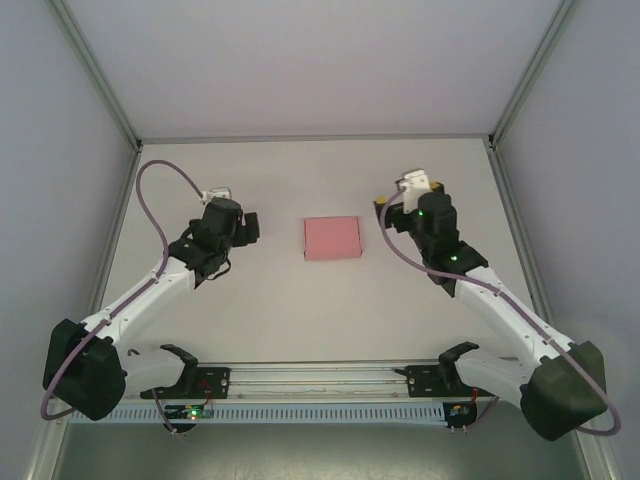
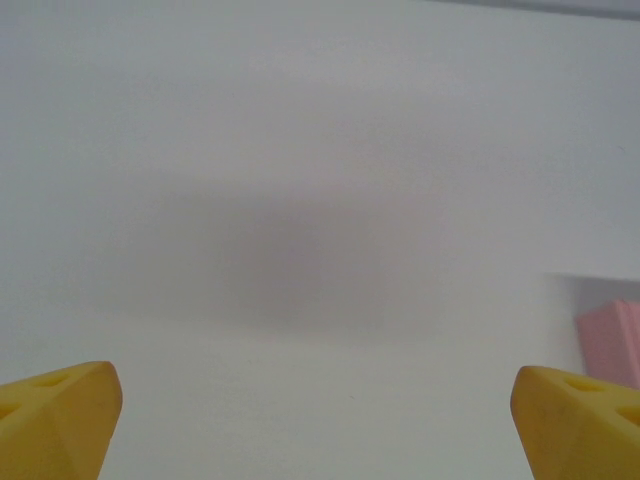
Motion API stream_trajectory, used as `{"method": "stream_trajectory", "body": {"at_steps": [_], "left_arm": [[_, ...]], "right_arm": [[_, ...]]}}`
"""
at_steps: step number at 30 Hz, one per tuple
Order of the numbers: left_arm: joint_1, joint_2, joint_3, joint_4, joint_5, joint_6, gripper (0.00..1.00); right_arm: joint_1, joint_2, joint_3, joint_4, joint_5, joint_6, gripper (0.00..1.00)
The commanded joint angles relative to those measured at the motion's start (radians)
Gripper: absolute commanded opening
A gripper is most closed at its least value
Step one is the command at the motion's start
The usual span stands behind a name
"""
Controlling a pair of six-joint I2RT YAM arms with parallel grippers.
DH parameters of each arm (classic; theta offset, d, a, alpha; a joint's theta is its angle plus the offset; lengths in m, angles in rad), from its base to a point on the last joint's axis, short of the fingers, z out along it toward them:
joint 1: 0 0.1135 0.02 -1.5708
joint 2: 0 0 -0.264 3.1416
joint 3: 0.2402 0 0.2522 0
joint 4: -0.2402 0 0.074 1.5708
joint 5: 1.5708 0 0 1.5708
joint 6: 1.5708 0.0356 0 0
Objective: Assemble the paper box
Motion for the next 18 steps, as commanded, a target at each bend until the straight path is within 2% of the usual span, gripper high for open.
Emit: {"method": "stream_trajectory", "body": {"at_steps": [1, 4, 9, 11, 13, 14, 16, 18], "left_arm": [[0.081, 0.008, -0.072, 0.231, -0.074, 0.074, 1.00], [0.143, 0.018, -0.147, 0.390, -0.070, 0.132, 1.00], [0.235, 0.054, -0.294, 0.692, -0.004, 0.220, 1.00], [0.264, 0.076, -0.323, 0.745, 0.022, 0.265, 1.00], [0.294, 0.063, -0.333, 0.751, 0.058, 0.253, 1.00], [0.308, 0.066, -0.359, 0.817, 0.098, 0.258, 1.00], [0.332, 0.059, -0.391, 0.891, 0.157, 0.281, 1.00], [0.358, 0.051, -0.400, 0.898, 0.183, 0.281, 1.00]], "right_arm": [[-0.098, -0.022, -0.161, 0.241, -0.035, 0.138, 0.98], [-0.178, -0.002, -0.255, 0.357, -0.078, 0.181, 0.98], [-0.223, 0.083, -0.360, 0.580, -0.081, 0.079, 0.98], [-0.241, 0.128, -0.383, 0.653, -0.080, 0.079, 0.98], [-0.256, 0.153, -0.369, 0.619, -0.113, 0.064, 0.98], [-0.259, 0.169, -0.370, 0.636, -0.124, 0.059, 0.98], [-0.261, 0.208, -0.386, 0.705, -0.136, 0.022, 0.98], [-0.261, 0.239, -0.425, 0.837, -0.151, -0.018, 0.98]]}}
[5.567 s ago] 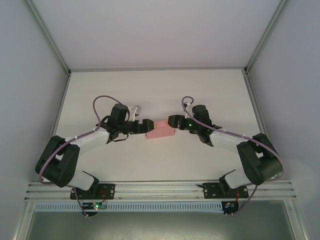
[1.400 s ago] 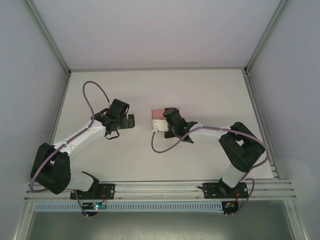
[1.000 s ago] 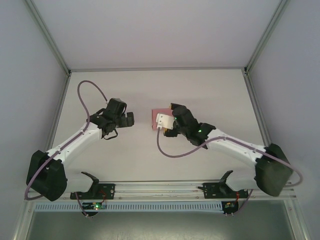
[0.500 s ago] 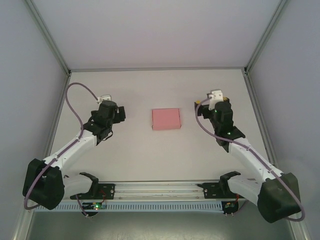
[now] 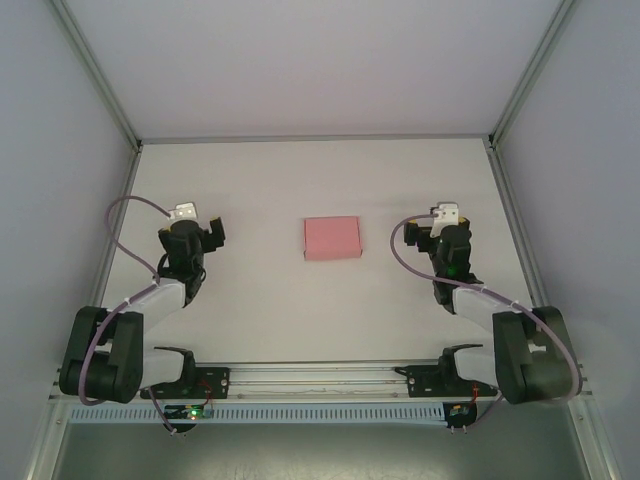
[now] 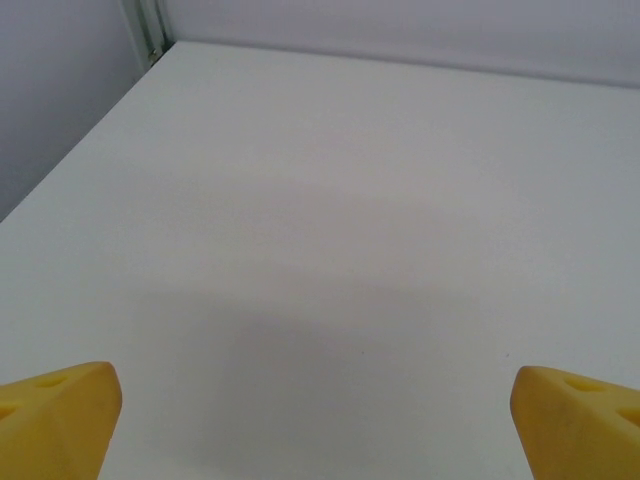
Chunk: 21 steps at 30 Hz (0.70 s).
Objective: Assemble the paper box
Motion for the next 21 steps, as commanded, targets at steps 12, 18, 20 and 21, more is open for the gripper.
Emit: {"method": "stream_trajectory", "body": {"at_steps": [12, 18, 20, 21], "left_arm": [[0.068, 0.270, 0.004, 0.276, 0.234, 0.106, 1.00], [0.069, 0.297, -0.012, 0.354, 0.247, 0.118, 1.00], [0.067, 0.287, -0.006, 0.323, 0.246, 0.117, 1.00], [0.067, 0.292, -0.010, 0.339, 0.247, 0.119, 1.00]], "right_arm": [[-0.090, 0.241, 0.021, 0.258, -0.056, 0.027, 0.98], [-0.091, 0.249, -0.002, 0.316, -0.053, 0.033, 0.98], [-0.091, 0.252, -0.004, 0.320, -0.053, 0.034, 0.98], [-0.091, 0.248, -0.001, 0.309, -0.054, 0.032, 0.98]]}}
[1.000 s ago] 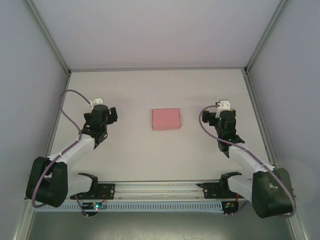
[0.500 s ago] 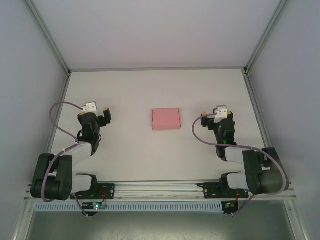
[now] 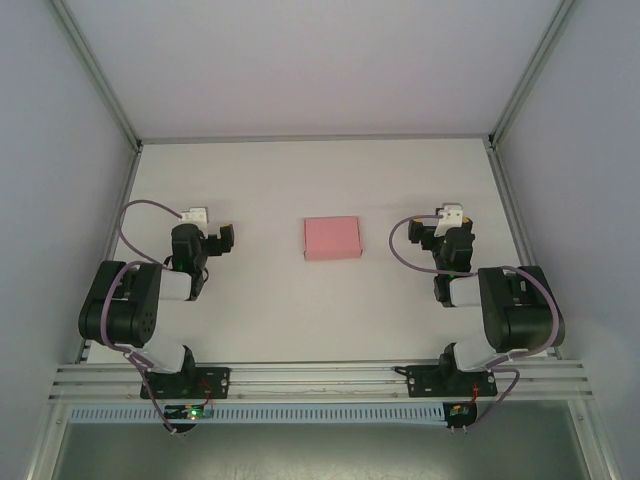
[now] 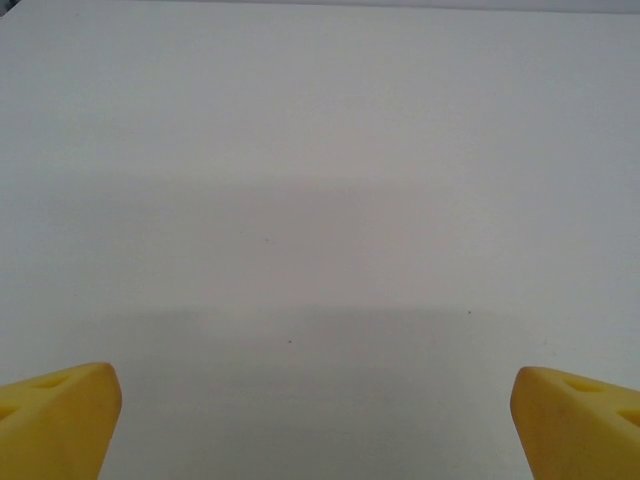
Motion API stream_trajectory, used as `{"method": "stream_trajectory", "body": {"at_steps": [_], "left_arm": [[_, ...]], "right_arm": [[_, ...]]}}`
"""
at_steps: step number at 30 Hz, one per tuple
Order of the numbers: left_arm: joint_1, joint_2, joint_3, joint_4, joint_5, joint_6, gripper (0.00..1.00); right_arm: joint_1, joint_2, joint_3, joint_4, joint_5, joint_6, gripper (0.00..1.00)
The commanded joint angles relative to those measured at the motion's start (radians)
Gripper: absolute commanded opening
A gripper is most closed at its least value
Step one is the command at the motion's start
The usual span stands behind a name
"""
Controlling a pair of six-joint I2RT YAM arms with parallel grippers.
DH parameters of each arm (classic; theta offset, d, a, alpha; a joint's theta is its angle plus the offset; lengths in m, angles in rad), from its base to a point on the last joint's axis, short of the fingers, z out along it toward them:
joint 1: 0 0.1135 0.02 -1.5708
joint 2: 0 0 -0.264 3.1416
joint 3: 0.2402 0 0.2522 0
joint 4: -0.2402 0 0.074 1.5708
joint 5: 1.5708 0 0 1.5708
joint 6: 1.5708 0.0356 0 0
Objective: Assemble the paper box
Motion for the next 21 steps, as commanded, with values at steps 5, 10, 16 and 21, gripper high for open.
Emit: {"method": "stream_trajectory", "body": {"at_steps": [5, 10, 16, 21], "left_arm": [[0.012, -0.016, 0.011, 0.020, 0.009, 0.023, 1.00], [0.013, -0.016, 0.009, 0.022, 0.010, 0.024, 1.00], [0.013, -0.016, 0.009, 0.024, 0.010, 0.024, 1.00], [0.014, -0.016, 0.008, 0.023, 0.008, 0.024, 1.00]], "right_arm": [[-0.002, -0.009, 0.013, 0.003, 0.003, 0.021, 0.98], [-0.001, -0.008, 0.013, 0.003, 0.003, 0.019, 0.98], [-0.001, -0.008, 0.014, 0.003, 0.004, 0.018, 0.98], [-0.001, -0.009, 0.012, 0.002, 0.004, 0.018, 0.98]]}}
